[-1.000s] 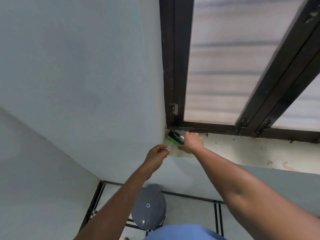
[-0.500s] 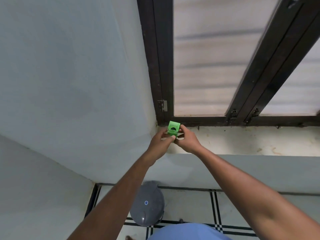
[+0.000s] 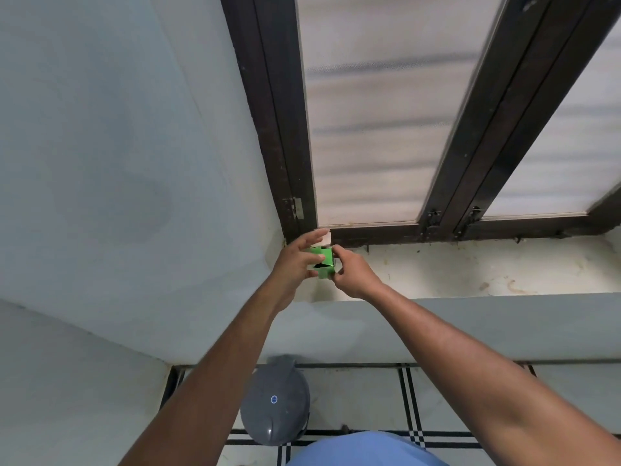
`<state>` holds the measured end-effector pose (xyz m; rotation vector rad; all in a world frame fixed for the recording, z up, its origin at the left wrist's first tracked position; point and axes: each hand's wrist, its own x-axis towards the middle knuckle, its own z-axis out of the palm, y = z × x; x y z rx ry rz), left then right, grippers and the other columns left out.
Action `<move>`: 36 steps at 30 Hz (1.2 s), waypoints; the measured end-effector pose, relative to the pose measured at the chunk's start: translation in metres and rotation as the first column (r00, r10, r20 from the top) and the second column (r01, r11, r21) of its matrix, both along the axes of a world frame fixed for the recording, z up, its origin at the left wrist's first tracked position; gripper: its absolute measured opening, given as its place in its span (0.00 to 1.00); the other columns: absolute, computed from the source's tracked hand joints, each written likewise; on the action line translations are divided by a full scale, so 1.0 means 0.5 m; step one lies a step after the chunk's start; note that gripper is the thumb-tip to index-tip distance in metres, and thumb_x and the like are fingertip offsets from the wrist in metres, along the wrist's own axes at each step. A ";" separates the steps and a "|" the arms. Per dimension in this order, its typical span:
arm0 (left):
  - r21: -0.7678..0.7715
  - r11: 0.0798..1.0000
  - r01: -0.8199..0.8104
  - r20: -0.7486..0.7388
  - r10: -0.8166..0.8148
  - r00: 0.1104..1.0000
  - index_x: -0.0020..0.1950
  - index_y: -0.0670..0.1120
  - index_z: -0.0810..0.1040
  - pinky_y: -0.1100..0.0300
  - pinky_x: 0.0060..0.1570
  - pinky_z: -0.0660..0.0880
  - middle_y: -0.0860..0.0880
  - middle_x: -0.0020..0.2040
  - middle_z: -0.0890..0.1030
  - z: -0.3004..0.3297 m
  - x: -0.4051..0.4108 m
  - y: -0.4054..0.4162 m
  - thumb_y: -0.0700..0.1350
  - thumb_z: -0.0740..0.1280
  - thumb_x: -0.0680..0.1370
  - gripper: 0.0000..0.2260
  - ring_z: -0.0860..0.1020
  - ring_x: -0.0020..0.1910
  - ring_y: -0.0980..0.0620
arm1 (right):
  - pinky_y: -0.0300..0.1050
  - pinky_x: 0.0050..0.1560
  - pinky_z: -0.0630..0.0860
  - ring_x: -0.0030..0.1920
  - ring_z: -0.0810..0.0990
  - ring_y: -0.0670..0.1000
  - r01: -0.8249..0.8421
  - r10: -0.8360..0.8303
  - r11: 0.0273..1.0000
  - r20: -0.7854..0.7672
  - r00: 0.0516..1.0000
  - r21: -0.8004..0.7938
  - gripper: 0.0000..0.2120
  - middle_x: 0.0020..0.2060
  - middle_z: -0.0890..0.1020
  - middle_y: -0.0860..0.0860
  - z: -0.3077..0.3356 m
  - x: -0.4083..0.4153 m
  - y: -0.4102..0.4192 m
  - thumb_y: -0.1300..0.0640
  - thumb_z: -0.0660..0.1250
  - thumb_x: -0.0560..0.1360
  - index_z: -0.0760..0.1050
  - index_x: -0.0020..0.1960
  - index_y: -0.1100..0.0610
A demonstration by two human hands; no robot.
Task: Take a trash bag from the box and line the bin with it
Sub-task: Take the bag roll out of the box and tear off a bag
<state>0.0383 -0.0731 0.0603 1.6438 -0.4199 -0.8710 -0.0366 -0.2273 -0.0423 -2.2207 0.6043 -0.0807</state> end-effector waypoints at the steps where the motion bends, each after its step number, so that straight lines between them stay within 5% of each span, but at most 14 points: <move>1: 0.062 0.998 0.002 0.092 -0.008 0.996 0.75 0.54 0.80 0.61 0.50 0.80 0.50 0.73 0.78 -0.007 0.004 -0.005 0.33 0.65 0.84 0.24 0.80 0.65 0.51 | 0.49 0.54 0.81 0.47 0.81 0.53 0.001 0.000 1.000 -0.003 1.000 0.009 0.24 0.66 0.85 0.51 -0.001 0.000 0.000 0.62 0.75 0.79 0.76 0.72 0.48; 6: 0.323 0.946 -0.036 0.385 -0.097 0.918 0.76 0.48 0.79 0.59 0.62 0.74 0.47 0.74 0.79 -0.053 0.018 -0.035 0.39 0.65 0.86 0.19 0.78 0.69 0.46 | 0.46 0.58 0.78 0.55 0.84 0.57 0.010 -0.006 0.999 -0.083 0.996 0.050 0.29 0.71 0.83 0.53 -0.012 0.000 -0.011 0.64 0.73 0.79 0.74 0.77 0.51; 10: 0.369 0.926 -0.085 0.395 -0.074 0.916 0.70 0.48 0.84 0.59 0.61 0.75 0.50 0.68 0.84 -0.082 0.035 -0.058 0.46 0.67 0.85 0.14 0.81 0.66 0.49 | 0.49 0.57 0.81 0.62 0.84 0.58 -0.003 0.008 0.999 -0.158 0.987 0.035 0.30 0.72 0.82 0.54 -0.018 -0.006 -0.021 0.59 0.72 0.80 0.69 0.80 0.50; 15: 0.349 0.931 -0.105 0.374 -0.036 0.927 0.57 0.51 0.88 0.55 0.50 0.84 0.55 0.51 0.87 -0.099 0.043 -0.082 0.60 0.75 0.79 0.14 0.84 0.52 0.55 | 0.49 0.48 0.82 0.54 0.83 0.54 -0.010 0.018 0.999 -0.176 0.984 0.045 0.36 0.64 0.82 0.53 -0.015 -0.015 -0.037 0.51 0.77 0.77 0.65 0.81 0.52; 19: 0.365 0.926 -0.098 0.351 -0.039 0.936 0.53 0.50 0.89 0.44 0.52 0.87 0.52 0.48 0.87 -0.104 0.052 -0.098 0.52 0.74 0.81 0.08 0.85 0.51 0.52 | 0.48 0.56 0.83 0.62 0.80 0.52 0.064 -0.060 0.995 -0.051 0.997 0.070 0.47 0.65 0.70 0.46 0.004 -0.037 -0.022 0.37 0.81 0.72 0.64 0.82 0.51; 23: 0.357 0.933 -0.034 0.294 -0.078 0.953 0.58 0.45 0.89 0.46 0.51 0.88 0.48 0.54 0.86 -0.101 0.070 -0.100 0.44 0.66 0.84 0.11 0.83 0.53 0.49 | 0.49 0.61 0.85 0.61 0.80 0.50 0.087 -0.090 0.995 0.055 0.994 0.054 0.44 0.67 0.75 0.48 0.004 -0.054 -0.014 0.31 0.78 0.71 0.68 0.80 0.50; 29: 0.284 0.951 0.122 0.236 -0.193 0.953 0.69 0.46 0.84 0.57 0.52 0.86 0.47 0.64 0.83 -0.117 0.081 -0.076 0.43 0.69 0.86 0.12 0.83 0.60 0.50 | 0.39 0.53 0.79 0.61 0.82 0.52 0.165 -0.179 0.981 0.154 0.972 0.103 0.31 0.72 0.79 0.51 0.009 -0.052 -0.024 0.43 0.75 0.82 0.72 0.80 0.52; 33: 0.249 0.963 0.104 0.183 -0.152 0.971 0.67 0.43 0.85 0.55 0.52 0.87 0.44 0.62 0.85 -0.137 0.077 -0.060 0.41 0.72 0.84 0.11 0.85 0.59 0.45 | 0.40 0.51 0.82 0.54 0.88 0.50 0.252 -0.297 0.946 0.233 0.926 0.205 0.23 0.71 0.81 0.51 -0.006 -0.051 -0.025 0.51 0.72 0.85 0.73 0.79 0.50; 36: 0.237 0.968 0.079 0.189 -0.126 0.974 0.66 0.44 0.85 0.56 0.49 0.87 0.45 0.62 0.86 -0.148 0.070 -0.051 0.42 0.73 0.84 0.11 0.87 0.57 0.46 | 0.54 0.50 0.89 0.53 0.88 0.50 0.349 -0.430 0.888 0.273 0.861 0.300 0.12 0.64 0.83 0.47 -0.017 -0.048 -0.012 0.52 0.71 0.86 0.75 0.68 0.45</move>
